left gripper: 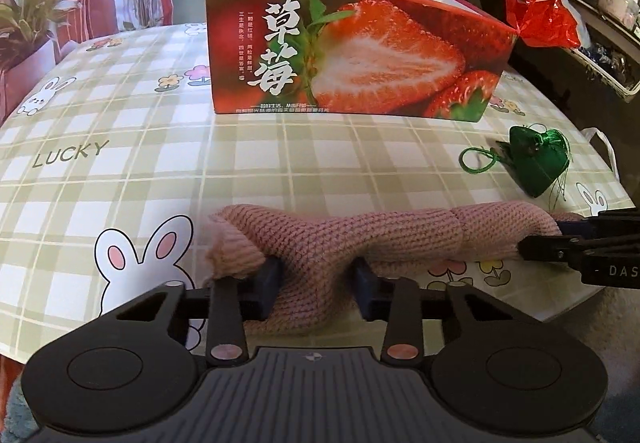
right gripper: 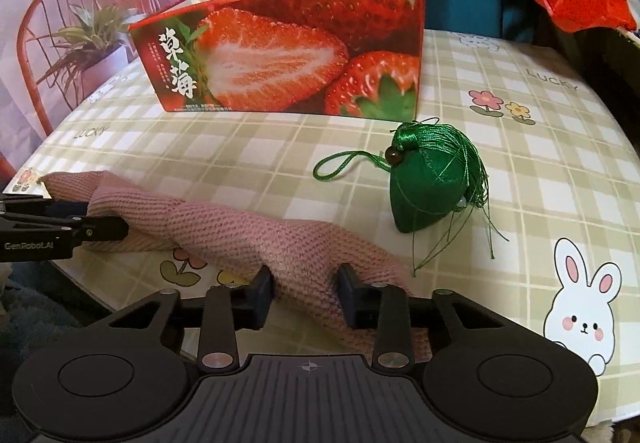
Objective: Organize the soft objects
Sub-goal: 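Move the left tool to the pink knitted scarf and grasp it, then lift the pink scarf and carry it over the red box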
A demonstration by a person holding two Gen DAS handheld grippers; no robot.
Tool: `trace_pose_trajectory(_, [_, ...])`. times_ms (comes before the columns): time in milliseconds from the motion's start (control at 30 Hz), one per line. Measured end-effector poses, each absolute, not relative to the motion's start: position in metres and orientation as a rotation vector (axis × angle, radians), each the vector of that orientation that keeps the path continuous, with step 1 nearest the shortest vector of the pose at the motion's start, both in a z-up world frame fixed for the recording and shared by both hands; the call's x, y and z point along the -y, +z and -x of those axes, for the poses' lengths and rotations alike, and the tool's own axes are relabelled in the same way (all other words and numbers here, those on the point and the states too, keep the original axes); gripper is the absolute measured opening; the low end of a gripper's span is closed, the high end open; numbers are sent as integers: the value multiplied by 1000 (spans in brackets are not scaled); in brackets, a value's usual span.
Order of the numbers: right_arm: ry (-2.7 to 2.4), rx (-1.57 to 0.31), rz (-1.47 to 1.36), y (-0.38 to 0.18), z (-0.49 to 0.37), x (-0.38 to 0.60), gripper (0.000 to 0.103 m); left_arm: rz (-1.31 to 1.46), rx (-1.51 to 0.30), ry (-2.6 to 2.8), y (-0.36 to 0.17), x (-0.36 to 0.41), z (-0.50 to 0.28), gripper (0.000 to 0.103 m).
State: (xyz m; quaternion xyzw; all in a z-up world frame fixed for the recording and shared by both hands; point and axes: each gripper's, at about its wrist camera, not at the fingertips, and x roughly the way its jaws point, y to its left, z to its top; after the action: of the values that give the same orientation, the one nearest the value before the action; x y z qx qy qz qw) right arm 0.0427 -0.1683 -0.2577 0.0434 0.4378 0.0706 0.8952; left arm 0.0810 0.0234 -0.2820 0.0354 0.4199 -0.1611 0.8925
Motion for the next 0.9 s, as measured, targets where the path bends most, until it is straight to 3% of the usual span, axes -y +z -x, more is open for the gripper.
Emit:
trace_pose_trajectory(133, [173, -898, -78, -258, -41, 163, 18, -80, -868, -332, -282, -21, -81, 37])
trace_pose_trajectory(400, [178, -893, -94, -260, -41, 164, 17, -64, -868, -330, -282, -24, -81, 36])
trace_pose_trajectory(433, [178, -893, -92, -260, -41, 164, 17, -62, -868, -327, -282, -24, -81, 35])
trace_pose_trajectory(500, [181, -892, -90, -260, -42, 163, 16, -43, -871, -332, -281, -26, -82, 23])
trace_pose_trajectory(600, [197, -883, -97, -259, -41, 162, 13, -32, -864, -328, -277, -27, -82, 17])
trace_pose_trajectory(900, [235, -788, -135, -237, -44, 165, 13, -4, -784, -317, -250, -31, -83, 14])
